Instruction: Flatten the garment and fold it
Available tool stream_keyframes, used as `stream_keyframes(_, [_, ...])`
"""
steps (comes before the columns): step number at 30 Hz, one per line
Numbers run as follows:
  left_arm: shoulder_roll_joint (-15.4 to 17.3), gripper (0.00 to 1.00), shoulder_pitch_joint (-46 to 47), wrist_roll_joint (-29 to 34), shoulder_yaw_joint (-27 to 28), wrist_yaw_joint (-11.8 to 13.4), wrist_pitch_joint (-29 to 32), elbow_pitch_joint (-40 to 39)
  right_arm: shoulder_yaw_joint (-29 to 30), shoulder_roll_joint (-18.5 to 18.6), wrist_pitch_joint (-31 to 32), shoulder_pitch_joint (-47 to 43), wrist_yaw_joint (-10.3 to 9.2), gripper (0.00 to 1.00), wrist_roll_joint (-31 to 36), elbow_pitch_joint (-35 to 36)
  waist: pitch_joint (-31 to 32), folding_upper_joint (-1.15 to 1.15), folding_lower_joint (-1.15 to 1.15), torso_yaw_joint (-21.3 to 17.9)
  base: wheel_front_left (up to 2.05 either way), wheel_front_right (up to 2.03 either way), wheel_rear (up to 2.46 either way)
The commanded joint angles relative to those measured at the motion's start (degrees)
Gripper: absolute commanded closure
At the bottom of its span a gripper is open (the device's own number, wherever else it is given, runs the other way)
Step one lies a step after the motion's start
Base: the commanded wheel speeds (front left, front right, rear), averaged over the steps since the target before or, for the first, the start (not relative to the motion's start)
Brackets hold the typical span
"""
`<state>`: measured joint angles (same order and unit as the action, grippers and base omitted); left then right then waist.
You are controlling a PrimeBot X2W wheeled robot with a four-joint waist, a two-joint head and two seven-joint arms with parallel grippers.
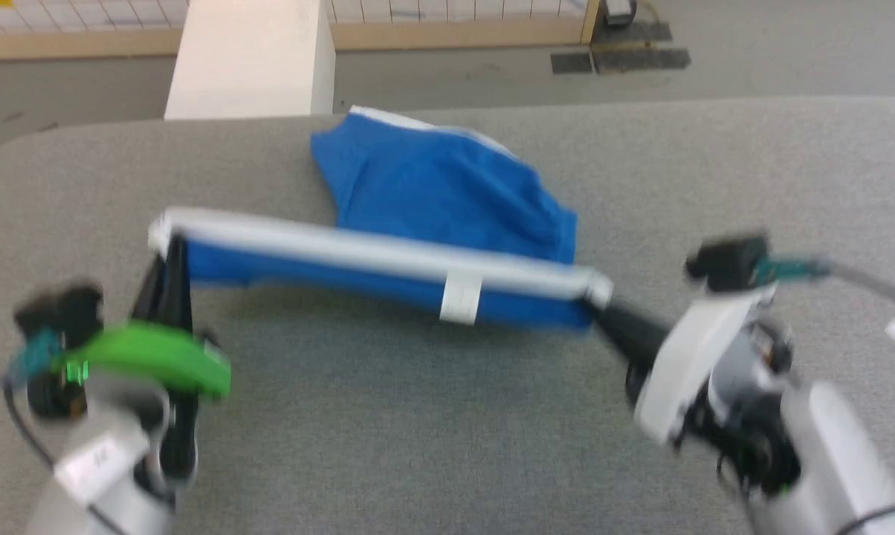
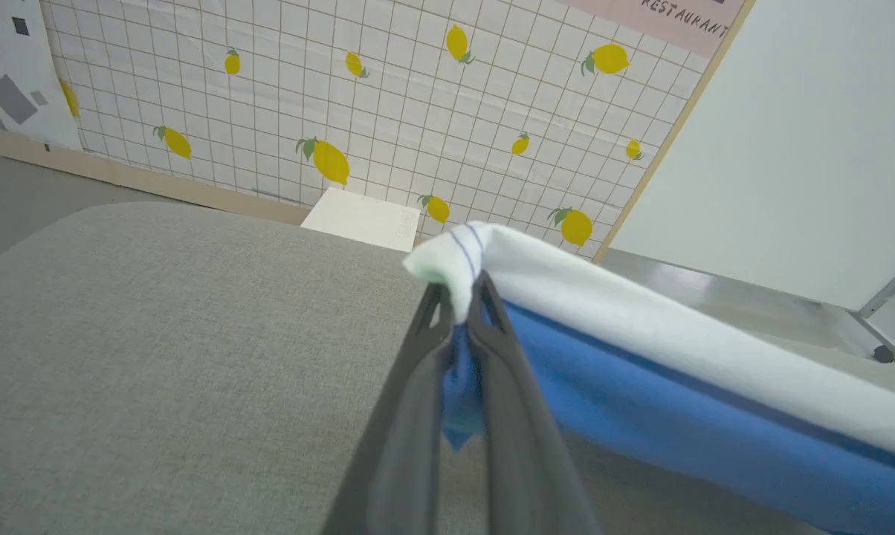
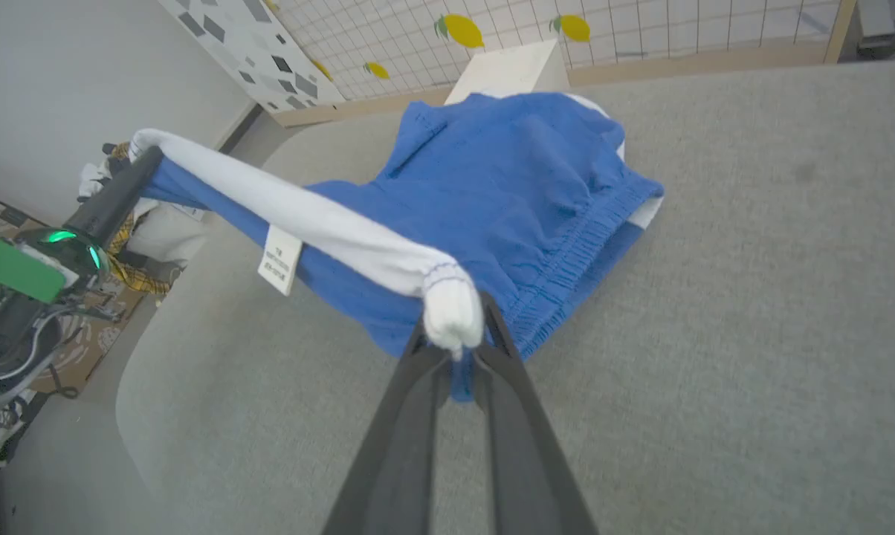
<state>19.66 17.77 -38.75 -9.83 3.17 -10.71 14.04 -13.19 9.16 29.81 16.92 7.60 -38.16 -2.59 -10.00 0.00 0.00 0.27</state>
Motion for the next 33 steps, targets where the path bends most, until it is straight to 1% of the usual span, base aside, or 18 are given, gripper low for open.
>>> stream_keyframes(1, [0.7, 1.00, -3.9, -1.1, 1.2, 1.9, 0.6, -1.6, -0.2, 0.7, 1.7, -3.2, -0.11, 1.00, -0.9, 1.5, 3.0, 0.00, 0.00, -0.3, 0.00, 0.00, 0.00])
stream_keyframes(7, [0.0, 1.00, -18.0, -2.9, 1.7, 7.9, 5.2, -7.5, -4.5, 2.7, 11.0, -14.6, -0.11, 1.00, -3.4, 6.5, 6.2, 0.00, 0.00, 0.6, 0.00, 0.00, 0.00])
stream_keyframes(10, [-0.1, 1.00, -22.3, -3.3, 1.4, 10.5, 8.0, -9.0, -5.3, 3.5, 14.9, -18.4, -0.11, 1.00, -3.9, 7.6, 7.4, 0.00, 0.00, 1.5, 0.00, 0.00, 0.00])
stream_keyframes(12, [0.5, 1.00, -24.7, -3.4, 1.2, 12.1, 10.2, -9.6, -5.6, 3.7, 17.9, -20.7, -0.11, 1.00, -4.3, 8.2, 8.2, 0.00, 0.00, 2.0, 0.00, 0.00, 0.00])
stream_keyframes(14, [0.9, 1.00, -26.4, -3.5, 1.1, 13.1, 11.6, -10.5, -5.7, 3.8, 20.8, -22.3, -0.11, 1.00, -4.5, 8.6, 8.6, 0.00, 0.00, 2.5, 0.00, 0.00, 0.00])
stream_keyframes(17, [1.3, 1.00, -27.4, -4.0, 1.5, 13.4, 12.3, -11.7, -4.9, 3.4, 23.4, -23.6, -0.11, 1.00, -4.6, 9.7, 9.0, 0.00, 0.00, 2.9, 0.00, 0.00, 0.00])
stream_keyframes(21, [1.6, 1.00, -25.3, -4.2, 1.9, 12.2, 11.3, -13.6, -1.7, 1.2, 21.5, -22.8, -0.11, 1.00, -2.2, 11.1, 8.2, 0.00, 0.00, 3.1, 0.00, 0.00, 0.00])
stream_keyframes(25, [2.0, 1.00, -18.2, -3.3, 0.4, 9.7, 11.1, -12.7, 1.7, -1.6, 19.1, -20.5, -0.11, 1.00, 1.4, 11.0, 5.9, 0.00, 0.00, 2.8, 0.00, 0.00, 0.00])
stream_keyframes(28, [2.4, 1.00, -10.1, -1.8, -2.2, 6.9, 12.1, -9.5, 4.3, -3.4, 17.9, -18.5, -0.11, 1.00, 4.0, 10.4, 3.2, 0.00, 0.00, 2.5, 0.00, 0.00, 0.00])
stream_keyframes(33, [1.6, 1.00, 3.2, 1.0, -6.3, 2.6, 12.7, -1.7, 6.6, -5.2, 16.8, -15.2, -0.11, 1.00, 7.1, 9.8, -1.2, 0.00, 0.00, 1.0, 0.00, 0.00, 0.00])
